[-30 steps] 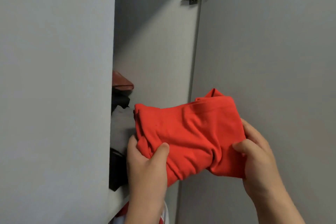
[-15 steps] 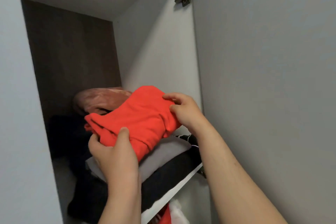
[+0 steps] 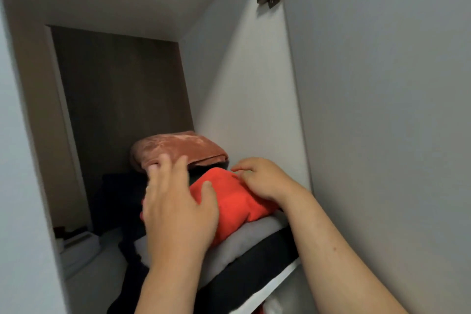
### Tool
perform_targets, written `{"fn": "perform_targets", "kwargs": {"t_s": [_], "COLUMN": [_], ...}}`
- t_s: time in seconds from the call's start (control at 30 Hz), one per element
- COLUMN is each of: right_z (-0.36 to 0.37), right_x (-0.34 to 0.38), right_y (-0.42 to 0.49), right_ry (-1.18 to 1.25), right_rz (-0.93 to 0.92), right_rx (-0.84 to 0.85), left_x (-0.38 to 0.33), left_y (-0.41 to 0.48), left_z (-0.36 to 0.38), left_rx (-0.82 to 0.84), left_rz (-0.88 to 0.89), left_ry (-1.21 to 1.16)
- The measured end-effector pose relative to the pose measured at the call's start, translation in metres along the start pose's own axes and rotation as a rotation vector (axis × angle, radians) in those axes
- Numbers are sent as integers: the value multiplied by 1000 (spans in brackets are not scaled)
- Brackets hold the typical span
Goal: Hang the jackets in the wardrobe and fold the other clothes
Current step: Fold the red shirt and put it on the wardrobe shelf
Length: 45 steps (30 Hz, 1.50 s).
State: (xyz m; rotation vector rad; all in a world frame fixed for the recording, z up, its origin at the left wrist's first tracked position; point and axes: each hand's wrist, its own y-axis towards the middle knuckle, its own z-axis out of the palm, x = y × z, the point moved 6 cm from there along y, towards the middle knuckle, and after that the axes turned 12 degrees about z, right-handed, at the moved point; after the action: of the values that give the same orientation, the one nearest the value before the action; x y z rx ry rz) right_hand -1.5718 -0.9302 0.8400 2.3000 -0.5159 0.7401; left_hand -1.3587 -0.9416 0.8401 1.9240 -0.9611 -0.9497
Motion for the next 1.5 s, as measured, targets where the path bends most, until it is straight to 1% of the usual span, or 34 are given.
{"fn": "perform_targets", "kwargs": {"t_s": [0.03, 0.07, 0.13, 0.17, 0.2, 0.27, 0.37, 0.5, 0.6, 0.77, 0.93, 1.0, 1.03, 1.1, 1.13, 1.23, 1.3, 1.37, 1.4, 1.43, 1.5], "right_z": [6, 15, 38, 48, 56, 69, 81, 86, 81, 52, 27, 17, 17, 14, 13, 8, 4, 0, -2, -2, -3], "right_x": [12, 21, 22, 17, 12, 3, -5, -7, -8, -13, -21, -23, -26, -29, -32, -34, -31, -23, -18, -12, -1], "right_y": [2, 3, 6, 7, 6, 0, -5, -6, -6, -21, -73, -102, -115, -147, -162, -215, -243, -276, -295, -310, -342], "right_ry": [-44, -103, -198, -206, -187, -138, -150, -209, -229, -174, -170, -214, -229, -259, -269, -335, -388, -454, -487, -512, -544], "right_rz": [-58, -89, -53, -9, 35, 104, 131, 125, 108, 47, 47, 53, 54, 79, 101, 226, 278, 341, 374, 394, 455], "right_rx": [38, 100, 249, 321, 381, 472, 538, 564, 489, 198, 18, -56, -66, -73, -74, -102, -120, -146, -158, -171, -185], "left_x": [-2, 3, 20, 28, 34, 41, 46, 49, 44, 36, 29, 25, 22, 13, 10, -2, -2, 9, 11, 10, 4], "left_y": [4, 4, -4, -10, -15, -21, -28, -33, -33, -48, -75, -87, -93, -105, -109, -127, -137, -144, -151, -159, -179], "left_z": [12, 25, 42, 47, 51, 55, 58, 59, 55, 43, 32, 27, 26, 19, 16, -1, -9, -20, -27, -33, -39], "left_rx": [151, 295, 511, 569, 602, 634, 675, 723, 650, 428, 375, 392, 403, 413, 387, 292, 292, 301, 336, 380, 515], "left_rz": [39, 14, -138, -223, -285, -343, -356, -333, -302, -188, -90, -37, -30, -16, 32, 294, 388, 324, 291, 286, 357], "left_ry": [81, 147, 201, 179, 146, 111, 124, 143, 141, 129, 100, 93, 71, -44, -93, -169, -328, -558, -662, -740, -786]}}
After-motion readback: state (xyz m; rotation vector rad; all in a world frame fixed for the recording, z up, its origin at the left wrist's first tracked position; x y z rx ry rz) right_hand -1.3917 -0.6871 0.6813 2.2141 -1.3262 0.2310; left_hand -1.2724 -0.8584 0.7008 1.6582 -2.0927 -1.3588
